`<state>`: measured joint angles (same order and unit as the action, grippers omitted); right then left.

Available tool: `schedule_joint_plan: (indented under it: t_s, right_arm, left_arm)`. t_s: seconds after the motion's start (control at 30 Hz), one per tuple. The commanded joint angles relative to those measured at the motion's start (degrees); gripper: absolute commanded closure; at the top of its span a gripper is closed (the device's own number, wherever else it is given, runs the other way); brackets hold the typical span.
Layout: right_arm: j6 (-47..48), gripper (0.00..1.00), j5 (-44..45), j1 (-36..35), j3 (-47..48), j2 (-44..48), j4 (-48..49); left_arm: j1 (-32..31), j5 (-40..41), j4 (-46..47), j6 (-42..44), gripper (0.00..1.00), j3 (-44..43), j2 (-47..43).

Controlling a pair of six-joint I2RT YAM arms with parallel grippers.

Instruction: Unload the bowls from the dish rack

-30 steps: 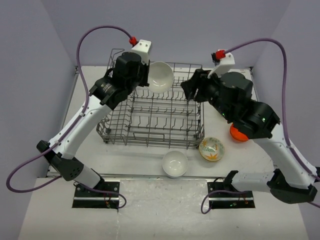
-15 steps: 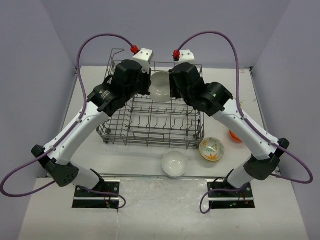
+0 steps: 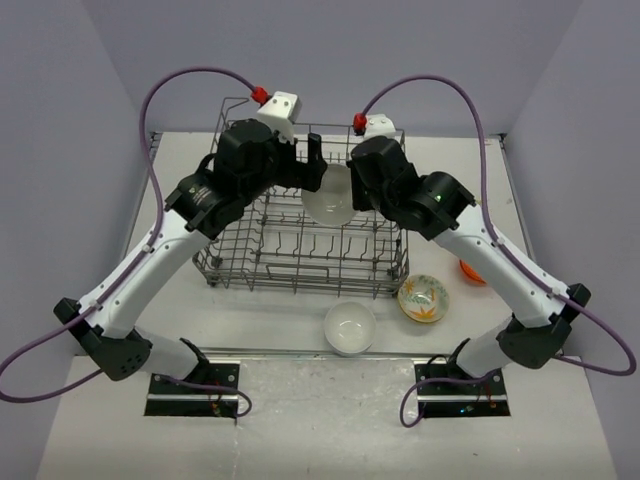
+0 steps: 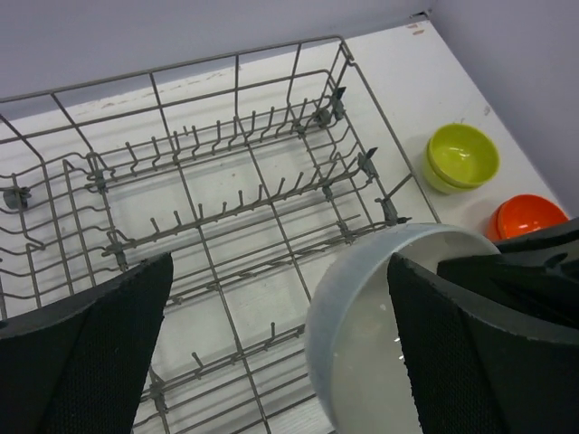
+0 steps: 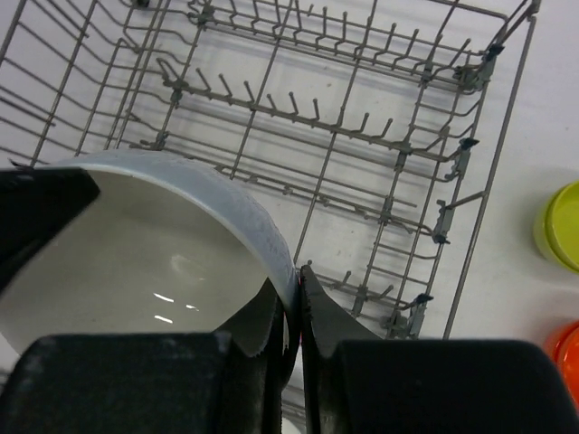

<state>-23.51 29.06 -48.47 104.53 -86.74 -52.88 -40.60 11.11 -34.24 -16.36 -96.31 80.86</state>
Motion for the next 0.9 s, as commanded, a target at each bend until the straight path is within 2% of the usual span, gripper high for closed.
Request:
schedule_joint_plan:
  t_s: [0.0,0.13,0.2,0.23,0.3,0.43,0.6,0.7,0.87]
  right_arm:
    - [-1.89,1.0,-7.43,0.3,-0.55,10.0,-1.42]
    - [-1.98,1.0,-14.9,0.3,-1.7,15.19,-9.33]
    - [-2.24,1.0,-20.34,0.13,-8.25,17.99,-12.76]
    - [-2.51,1.0,-22.1,-0.05,-8.29,19.14,-12.95]
    - [-3.12,1.0,-26.57,-1.36,-16.35,21.6,-12.25]
    - [-8.2,1.0,-26.25,-6.1,-26.29,27.83,-10.84]
    - [-14.1,1.0,-24.93,-12.7,-37.54,30.4,-6.19]
    - [-15.78,1.0,-23.97,-12.79,-42.91,29.44,-2.32]
    - [-17.8,1.0,-21.76,-12.79,-46.43,28.04,2.08]
  left_arm:
    - [0.35,3.73,1.91,0.8,0.0,-3.79,-5.44]
    - [0.35,9.71,1.28,2.03,0.0,-2.66,-13.78]
    - [0.35,14.69,0.76,1.69,0.0,2.68,-18.86]
    - [0.35,16.47,0.84,1.68,0.0,4.8,-20.72]
    - [0.35,20.76,2.15,1.94,0.0,8.93,-26.07]
    - [0.35,24.21,4.53,3.52,0.0,19.55,-34.26]
    - [0.35,25.36,4.71,4.41,0.0,26.17,-44.62]
    - [0.35,27.55,5.14,4.67,0.0,29.86,-50.42]
    - [0.35,28.53,5.94,4.06,0.0,34.96,-57.12]
